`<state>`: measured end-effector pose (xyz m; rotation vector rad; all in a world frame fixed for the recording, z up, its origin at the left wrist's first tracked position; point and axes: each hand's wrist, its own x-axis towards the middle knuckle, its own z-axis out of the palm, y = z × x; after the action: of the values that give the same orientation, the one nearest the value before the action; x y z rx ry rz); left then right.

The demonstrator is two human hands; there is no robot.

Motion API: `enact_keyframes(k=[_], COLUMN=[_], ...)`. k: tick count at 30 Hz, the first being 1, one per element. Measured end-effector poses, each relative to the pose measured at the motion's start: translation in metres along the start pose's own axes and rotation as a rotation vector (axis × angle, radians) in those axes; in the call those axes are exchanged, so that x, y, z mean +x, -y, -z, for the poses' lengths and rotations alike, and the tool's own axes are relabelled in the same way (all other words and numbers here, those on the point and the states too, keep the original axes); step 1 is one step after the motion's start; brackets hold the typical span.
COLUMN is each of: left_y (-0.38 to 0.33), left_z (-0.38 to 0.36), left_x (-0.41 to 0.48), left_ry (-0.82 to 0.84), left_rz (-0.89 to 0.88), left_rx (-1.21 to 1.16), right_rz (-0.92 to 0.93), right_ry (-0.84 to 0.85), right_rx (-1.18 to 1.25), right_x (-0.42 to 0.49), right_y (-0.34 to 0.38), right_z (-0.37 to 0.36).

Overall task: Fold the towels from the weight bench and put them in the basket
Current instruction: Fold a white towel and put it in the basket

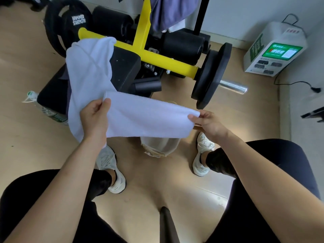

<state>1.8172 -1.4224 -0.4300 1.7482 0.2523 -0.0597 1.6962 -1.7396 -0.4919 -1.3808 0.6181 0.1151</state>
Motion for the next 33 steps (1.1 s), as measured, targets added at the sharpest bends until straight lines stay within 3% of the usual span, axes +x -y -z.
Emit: enact_keyframes(k=[6,11,19,22,25,29,33], left_y=[0.0,0.0,0.005,0.005,0.004,0.005,0.008], left_z=[-0.003,-0.016,-0.048,-0.058,-0.064,-0.064,-0.062], left_x=[-0.003,-0.014,-0.047,-0.056,-0.06,-0.061,-0.057], left_ry=[0.075,0.197,0.432,0.473,0.487,0.5,0.432], left_rz=[-0.041,-0.058,-0.052,-0.007,-0.017,-0.006,-0.07], left_rx=[0.118,0.173,0.225,0.176,0.148,0.141,0.159], right_rz=[0.189,0.28,0.24,0.303,0.352,0.282,0.265], right_ry=[-0.26,-0.299,-0.145,-0.084,-0.014,0.133,0.177], right_rx=[-0.122,-0.188,-0.129,-0.191,-0.223,-0.132,-0.147], right_x=[-0.001,-0.005,-0.018,-0.025,-0.03,-0.033,-0.029], right_y=[0.029,0.037,0.033,0.036,0.04,0.039,0.037], right_z=[-0.002,-0.018,-0.059,-0.073,-0.084,-0.091,-0.09])
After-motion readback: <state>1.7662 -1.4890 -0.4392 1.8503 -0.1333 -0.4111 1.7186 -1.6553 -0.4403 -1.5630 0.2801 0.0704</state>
